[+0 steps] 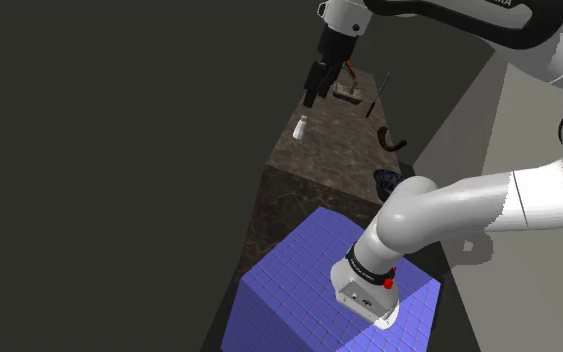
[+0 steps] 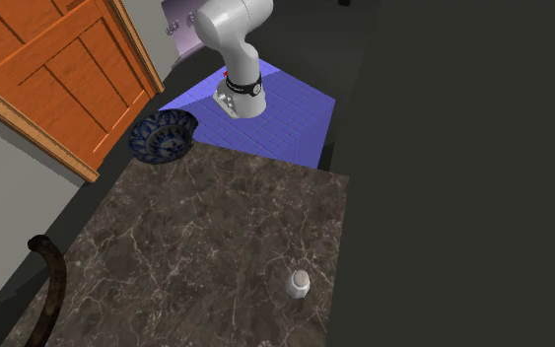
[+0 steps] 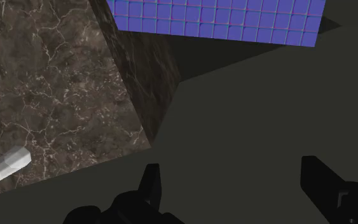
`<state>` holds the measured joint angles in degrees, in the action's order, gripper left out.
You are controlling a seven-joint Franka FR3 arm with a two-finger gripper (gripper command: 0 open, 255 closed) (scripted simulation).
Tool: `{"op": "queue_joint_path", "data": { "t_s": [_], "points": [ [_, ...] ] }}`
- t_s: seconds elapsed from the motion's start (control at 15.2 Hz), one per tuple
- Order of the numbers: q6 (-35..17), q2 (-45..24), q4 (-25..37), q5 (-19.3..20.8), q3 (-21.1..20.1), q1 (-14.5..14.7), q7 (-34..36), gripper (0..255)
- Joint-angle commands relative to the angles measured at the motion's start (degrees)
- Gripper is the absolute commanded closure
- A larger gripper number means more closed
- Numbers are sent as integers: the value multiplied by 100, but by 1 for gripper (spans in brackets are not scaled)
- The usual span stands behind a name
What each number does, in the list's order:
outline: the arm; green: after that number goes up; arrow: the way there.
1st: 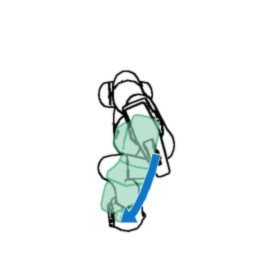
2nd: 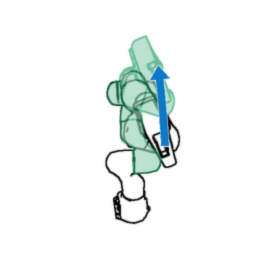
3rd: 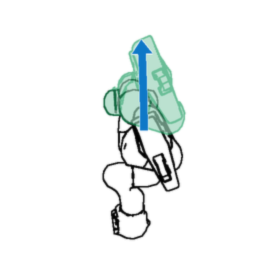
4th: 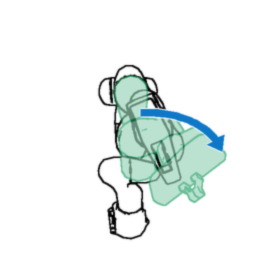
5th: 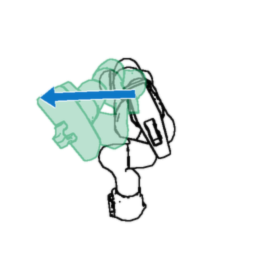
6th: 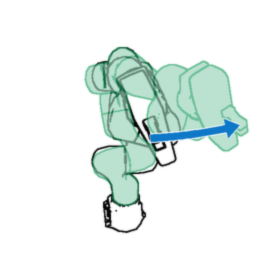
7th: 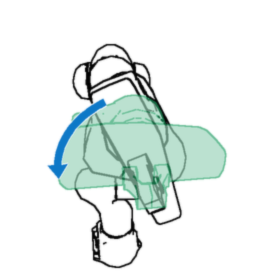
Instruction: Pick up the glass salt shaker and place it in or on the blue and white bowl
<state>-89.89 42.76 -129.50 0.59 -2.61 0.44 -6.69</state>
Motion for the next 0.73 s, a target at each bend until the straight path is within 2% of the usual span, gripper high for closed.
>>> {"op": "queue_joint_path", "data": {
  "t_s": [0.0, 0.66],
  "points": [
    [0, 0, 0, 0, 0, 0, 0, 0],
    [-1040, -1178, 103, 338, 978, -390, -840, 0]
  ]
}}
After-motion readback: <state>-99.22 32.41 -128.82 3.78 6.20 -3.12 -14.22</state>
